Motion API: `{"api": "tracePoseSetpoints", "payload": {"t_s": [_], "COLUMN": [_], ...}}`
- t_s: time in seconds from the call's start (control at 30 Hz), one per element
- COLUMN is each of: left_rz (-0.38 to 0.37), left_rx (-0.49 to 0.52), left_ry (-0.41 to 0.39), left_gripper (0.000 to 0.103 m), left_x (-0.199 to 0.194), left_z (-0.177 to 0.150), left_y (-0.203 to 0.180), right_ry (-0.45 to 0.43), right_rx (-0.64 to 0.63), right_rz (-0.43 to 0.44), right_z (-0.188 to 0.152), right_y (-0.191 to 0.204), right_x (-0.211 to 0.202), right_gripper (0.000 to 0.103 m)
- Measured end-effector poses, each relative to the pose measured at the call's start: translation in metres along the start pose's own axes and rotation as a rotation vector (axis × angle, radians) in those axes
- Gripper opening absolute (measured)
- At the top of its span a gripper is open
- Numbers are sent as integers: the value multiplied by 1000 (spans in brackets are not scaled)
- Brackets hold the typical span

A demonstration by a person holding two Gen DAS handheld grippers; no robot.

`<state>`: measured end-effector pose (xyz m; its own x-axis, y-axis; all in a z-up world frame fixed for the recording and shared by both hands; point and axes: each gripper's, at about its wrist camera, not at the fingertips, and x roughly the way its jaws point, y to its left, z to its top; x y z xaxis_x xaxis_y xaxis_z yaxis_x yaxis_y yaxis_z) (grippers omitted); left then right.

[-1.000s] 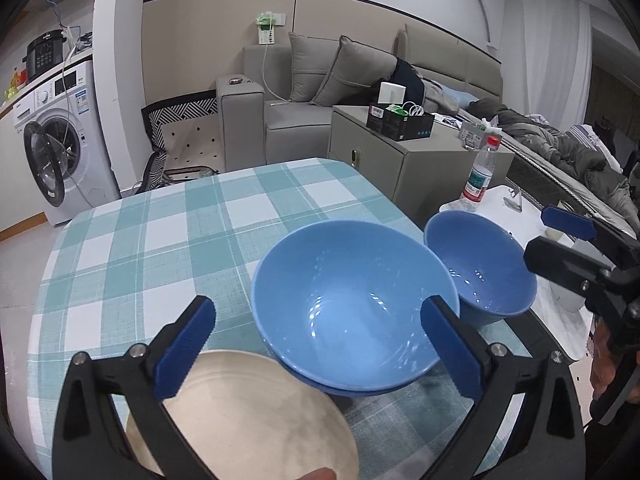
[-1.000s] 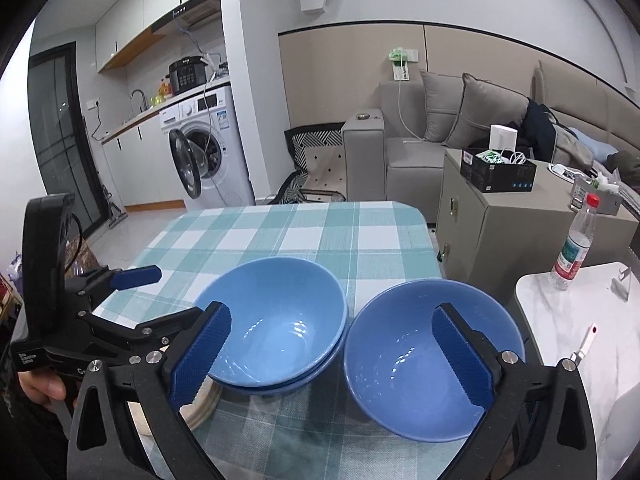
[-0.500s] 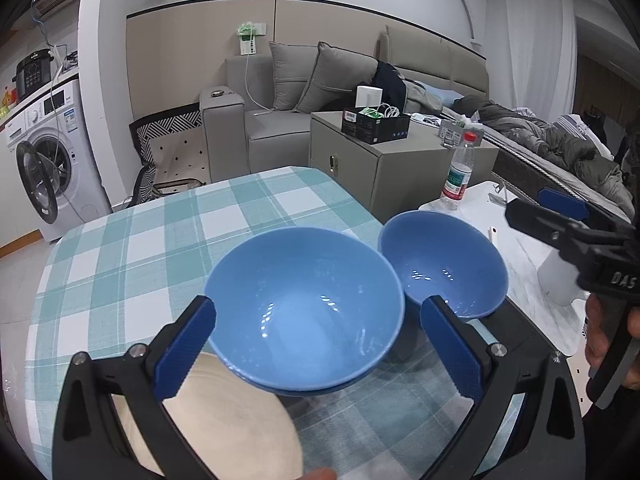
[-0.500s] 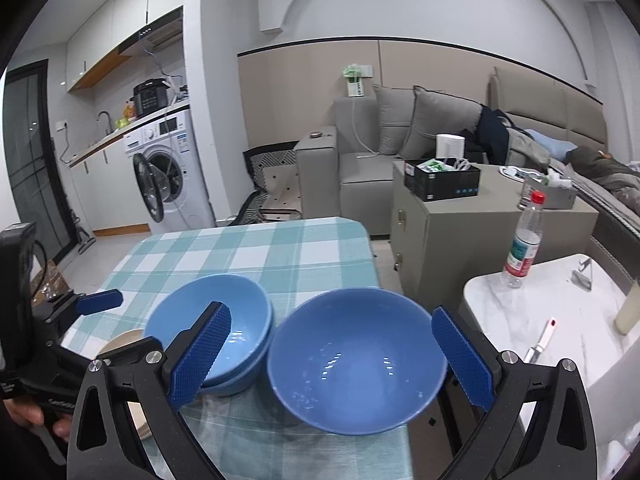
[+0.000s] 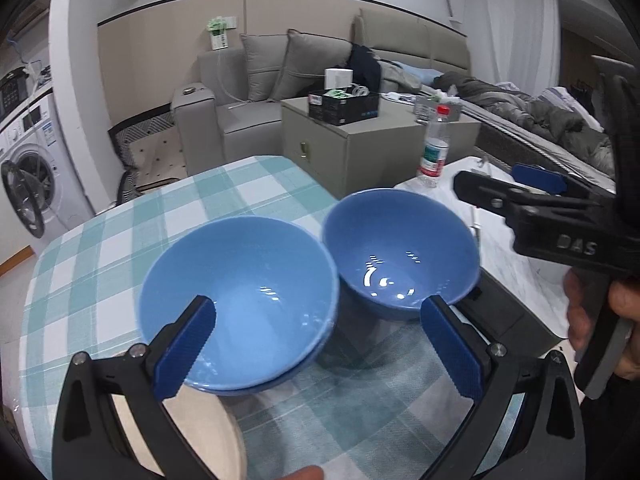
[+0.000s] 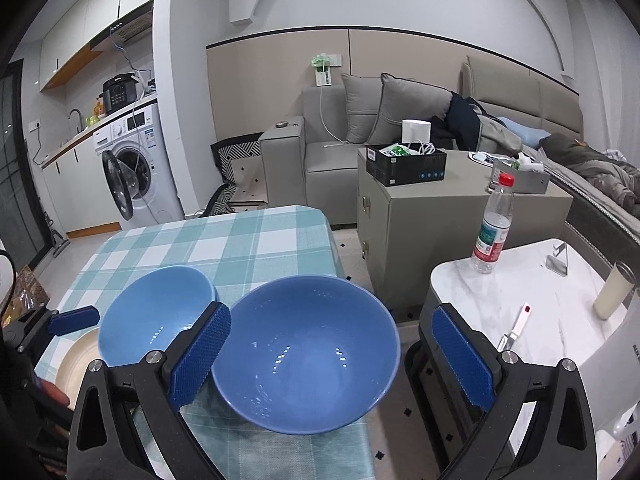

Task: Organize plates and bowls

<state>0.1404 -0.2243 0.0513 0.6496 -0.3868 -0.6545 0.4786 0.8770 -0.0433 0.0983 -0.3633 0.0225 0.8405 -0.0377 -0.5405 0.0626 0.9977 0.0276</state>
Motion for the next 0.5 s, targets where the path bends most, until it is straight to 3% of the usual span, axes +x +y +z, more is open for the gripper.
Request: {"api": "tracePoseSetpoints", "payload": {"t_s": [0.2, 0.27, 0.33, 0.5], "left_rz": [-50, -67, -86, -141], "left_rx": [23, 38, 49, 60], "left_ry": [-10, -9, -7, 25], "left_gripper": [101, 91, 90, 64], "left_x": [-2, -1, -1, 4], "left_z": [0, -1, -1, -1], "left_y": [-14, -19, -24, -34], "right_ry": [12, 13, 11, 9], "right_rx": [25, 33, 40, 66], "right_rz": [-13, -18, -23, -35], "right_z": [-3, -3, -3, -4], "right_y": [-12, -17, -20, -30], "right_x": [5, 5, 6, 5], "right_gripper": [102, 102, 102, 102]}}
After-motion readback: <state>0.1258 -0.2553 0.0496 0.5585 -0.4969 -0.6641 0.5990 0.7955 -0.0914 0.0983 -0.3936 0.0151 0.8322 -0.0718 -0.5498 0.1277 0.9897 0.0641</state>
